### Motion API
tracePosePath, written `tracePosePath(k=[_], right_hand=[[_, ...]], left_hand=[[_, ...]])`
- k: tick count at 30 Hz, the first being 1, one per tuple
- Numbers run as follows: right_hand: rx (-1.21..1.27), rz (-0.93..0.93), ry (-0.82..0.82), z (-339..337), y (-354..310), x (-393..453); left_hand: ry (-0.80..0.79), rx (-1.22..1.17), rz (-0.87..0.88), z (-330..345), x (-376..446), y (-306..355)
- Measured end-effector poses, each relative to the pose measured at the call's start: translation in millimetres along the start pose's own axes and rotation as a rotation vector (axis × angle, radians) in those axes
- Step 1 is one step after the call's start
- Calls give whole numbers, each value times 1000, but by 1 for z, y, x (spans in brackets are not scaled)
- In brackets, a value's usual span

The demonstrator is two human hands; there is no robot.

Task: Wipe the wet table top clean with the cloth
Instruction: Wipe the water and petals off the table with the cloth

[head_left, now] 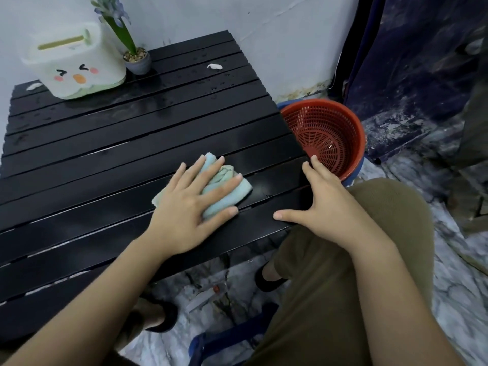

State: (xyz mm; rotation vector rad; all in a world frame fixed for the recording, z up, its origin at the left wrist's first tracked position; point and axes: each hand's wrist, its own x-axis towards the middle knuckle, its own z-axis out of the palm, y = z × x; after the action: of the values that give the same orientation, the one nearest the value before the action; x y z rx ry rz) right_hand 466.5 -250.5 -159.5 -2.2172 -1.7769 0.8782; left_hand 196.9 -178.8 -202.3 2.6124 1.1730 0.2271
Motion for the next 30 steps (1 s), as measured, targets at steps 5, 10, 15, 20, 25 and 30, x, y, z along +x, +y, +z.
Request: tracePosePath(k=[5,10,15,20,25,30], right_hand=[[-22,3,16,1,-1,3],[-9,10,22,2,-1,6],[17,19,31,2,-2,8],[18,12,29,2,-1,6],[53,-2,52,5,2,4],[84,-47,53,3,11,2]], left_hand=[[-42,52,101,10,38,16],[-22,71,147,24,85,40],[27,50,102,34,124,52],[81,114,6,40,161,57],[169,49,-162,36,183,63],[225,-226,-108,-3,127,45]])
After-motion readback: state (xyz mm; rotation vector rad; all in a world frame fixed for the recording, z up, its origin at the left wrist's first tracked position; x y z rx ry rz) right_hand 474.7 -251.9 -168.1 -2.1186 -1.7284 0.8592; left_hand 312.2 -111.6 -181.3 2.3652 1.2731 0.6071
